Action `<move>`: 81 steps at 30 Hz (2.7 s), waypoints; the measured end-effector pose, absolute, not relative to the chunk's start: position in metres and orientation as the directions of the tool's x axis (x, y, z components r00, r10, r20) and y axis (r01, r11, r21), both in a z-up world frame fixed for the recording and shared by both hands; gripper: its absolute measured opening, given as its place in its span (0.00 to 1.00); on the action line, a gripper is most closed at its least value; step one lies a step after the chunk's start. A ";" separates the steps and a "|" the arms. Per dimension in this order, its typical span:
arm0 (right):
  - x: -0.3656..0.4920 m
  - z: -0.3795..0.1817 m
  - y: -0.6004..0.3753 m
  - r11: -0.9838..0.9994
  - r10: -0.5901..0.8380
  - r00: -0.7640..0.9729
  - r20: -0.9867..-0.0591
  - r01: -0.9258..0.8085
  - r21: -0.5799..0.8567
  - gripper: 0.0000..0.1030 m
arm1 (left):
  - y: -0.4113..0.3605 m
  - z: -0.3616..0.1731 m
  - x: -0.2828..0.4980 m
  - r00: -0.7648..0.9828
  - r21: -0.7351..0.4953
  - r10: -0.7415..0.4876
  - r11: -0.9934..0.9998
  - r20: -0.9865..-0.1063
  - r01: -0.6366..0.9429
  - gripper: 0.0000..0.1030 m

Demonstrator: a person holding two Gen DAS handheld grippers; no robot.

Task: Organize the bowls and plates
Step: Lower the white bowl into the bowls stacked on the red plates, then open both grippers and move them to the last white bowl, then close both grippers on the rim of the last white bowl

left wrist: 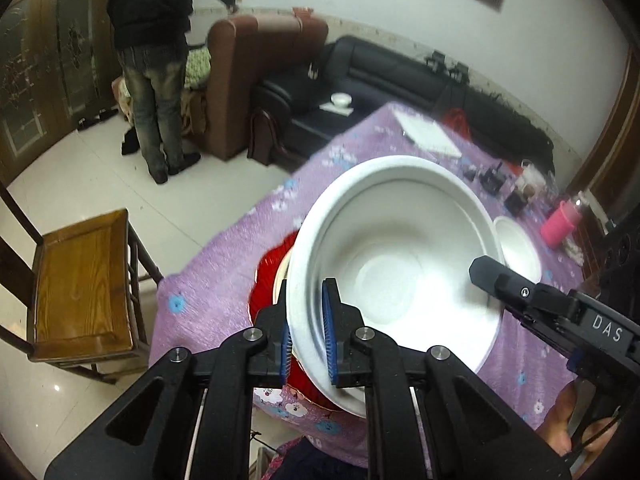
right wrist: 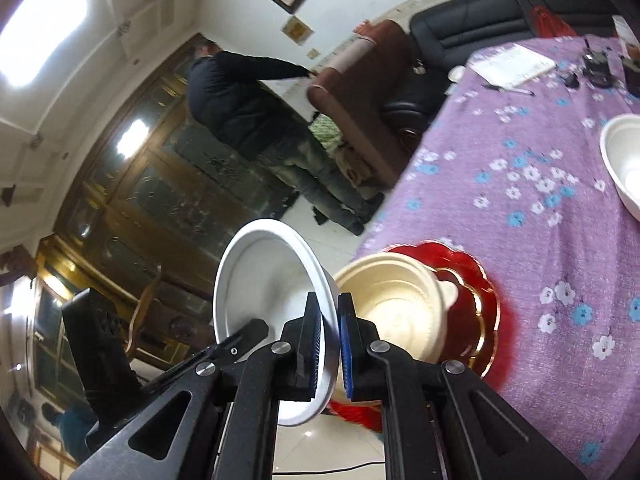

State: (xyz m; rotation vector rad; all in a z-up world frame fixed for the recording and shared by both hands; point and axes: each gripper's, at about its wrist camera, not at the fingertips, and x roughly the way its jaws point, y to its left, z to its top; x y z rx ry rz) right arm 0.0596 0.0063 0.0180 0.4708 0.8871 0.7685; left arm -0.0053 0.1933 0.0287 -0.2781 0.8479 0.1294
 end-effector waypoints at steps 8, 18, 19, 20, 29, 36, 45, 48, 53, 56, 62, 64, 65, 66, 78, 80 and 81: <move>0.076 -0.007 0.008 0.693 0.718 0.414 -0.559 -0.354 0.628 0.08 | 0.187 0.009 0.003 0.616 -0.158 0.014 0.962 -0.788 -0.224 0.11; 0.080 -0.016 0.005 0.736 0.674 0.457 -0.580 -0.348 0.581 0.08 | 0.176 0.025 -0.008 0.692 0.062 0.261 0.952 -0.673 -0.299 0.57; 0.080 -0.016 0.005 0.738 0.671 0.461 -0.580 -0.350 0.577 0.08 | 0.176 0.027 -0.010 0.702 0.072 0.274 0.950 -0.658 -0.303 0.57; 0.079 -0.016 0.005 0.742 0.668 0.463 -0.582 -0.352 0.571 0.08 | 0.177 0.031 -0.013 0.713 0.081 0.288 0.947 -0.639 -0.310 0.57; 0.076 -0.006 -0.012 0.757 0.647 0.524 -0.554 -0.349 0.553 0.12 | 0.173 0.055 -0.022 0.760 0.037 0.261 0.954 -0.595 -0.298 0.57; 0.085 -0.003 -0.072 0.753 0.624 0.584 -0.519 -0.273 0.598 0.17 | 0.106 0.072 -0.019 0.806 0.047 0.136 0.990 -0.577 -0.133 0.60; 0.080 -0.006 -0.223 0.744 0.486 0.739 -0.466 -0.071 0.664 0.37 | 0.020 0.079 0.010 0.786 -0.015 -0.024 1.000 -0.617 0.018 0.73; 0.081 -0.009 -0.264 0.739 0.437 0.771 -0.464 -0.013 0.674 0.41 | -0.006 0.078 0.031 0.777 -0.026 -0.037 0.999 -0.628 0.026 0.73; 0.098 -0.006 -0.307 0.732 0.420 0.767 -0.486 0.031 0.681 0.50 | -0.038 0.067 0.079 0.721 -0.094 -0.081 0.995 -0.688 0.022 0.74; 0.121 -0.001 -0.313 0.745 0.431 0.744 -0.510 0.026 0.667 0.55 | -0.047 0.054 0.111 0.677 -0.109 -0.068 0.994 -0.733 -0.019 0.74; 0.179 -0.008 -0.316 0.752 0.441 0.684 -0.581 0.071 0.655 0.57 | -0.041 0.027 0.157 0.607 -0.171 -0.067 0.979 -0.792 -0.115 0.74; 0.195 -0.014 -0.315 0.759 0.436 0.668 -0.603 0.087 0.646 0.57 | -0.039 0.020 0.168 0.589 -0.181 -0.069 0.975 -0.805 -0.133 0.73; 0.200 -0.018 -0.316 0.760 0.433 0.665 -0.608 0.093 0.643 0.57 | -0.039 0.017 0.173 0.581 -0.178 -0.064 0.974 -0.811 -0.141 0.73; 0.206 -0.026 -0.316 0.763 0.433 0.658 -0.616 0.096 0.639 0.57 | -0.039 0.014 0.177 0.576 -0.178 -0.062 0.973 -0.815 -0.147 0.73; 0.207 -0.059 -0.327 0.696 0.513 0.645 -0.566 0.074 0.714 0.57 | -0.050 -0.006 0.204 0.518 -0.277 -0.191 0.956 -0.834 -0.093 0.73; 0.207 -0.061 -0.325 0.694 0.523 0.632 -0.573 0.074 0.716 0.57 | -0.056 -0.006 0.203 0.527 -0.250 -0.164 0.963 -0.834 -0.097 0.73; 0.207 -0.062 -0.324 0.696 0.524 0.626 -0.578 0.077 0.714 0.57 | -0.058 -0.008 0.205 0.525 -0.240 -0.157 0.966 -0.837 -0.094 0.73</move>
